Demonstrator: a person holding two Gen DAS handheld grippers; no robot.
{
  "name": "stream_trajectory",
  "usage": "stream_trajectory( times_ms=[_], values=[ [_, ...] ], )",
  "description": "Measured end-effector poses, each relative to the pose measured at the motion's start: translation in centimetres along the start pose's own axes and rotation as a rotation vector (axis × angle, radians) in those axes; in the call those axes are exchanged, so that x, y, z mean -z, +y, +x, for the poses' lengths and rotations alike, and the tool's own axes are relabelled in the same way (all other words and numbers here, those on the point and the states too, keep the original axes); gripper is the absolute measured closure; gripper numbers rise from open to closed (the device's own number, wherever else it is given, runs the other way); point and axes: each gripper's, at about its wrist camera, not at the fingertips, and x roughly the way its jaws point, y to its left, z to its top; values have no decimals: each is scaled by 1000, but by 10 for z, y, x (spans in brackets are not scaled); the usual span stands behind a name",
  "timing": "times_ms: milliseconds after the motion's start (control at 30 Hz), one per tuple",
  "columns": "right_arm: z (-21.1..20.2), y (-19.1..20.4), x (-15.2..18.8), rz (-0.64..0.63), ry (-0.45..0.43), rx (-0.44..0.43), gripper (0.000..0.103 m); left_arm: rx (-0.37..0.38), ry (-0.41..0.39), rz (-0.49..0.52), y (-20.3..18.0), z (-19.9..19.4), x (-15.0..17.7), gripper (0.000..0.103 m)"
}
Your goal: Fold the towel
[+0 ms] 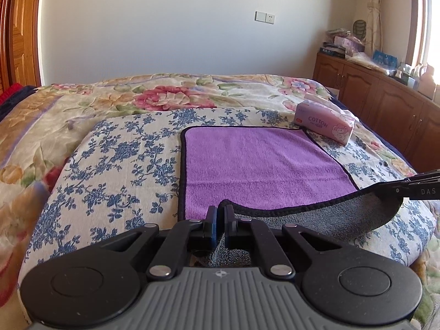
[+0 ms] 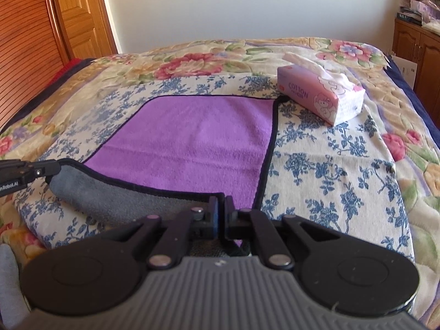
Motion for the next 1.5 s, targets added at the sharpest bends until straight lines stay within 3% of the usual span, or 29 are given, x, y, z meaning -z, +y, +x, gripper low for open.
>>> stream_trajectory(
  times_ms=[833, 1500],
  values=[
    [13, -5, -22, -49, -53, -2, 98, 28, -40, 5, 1, 17, -21, 97],
    [31, -16, -37, -69, -77, -9, 98, 10, -55, 4, 8, 43, -36, 97]
  ],
)
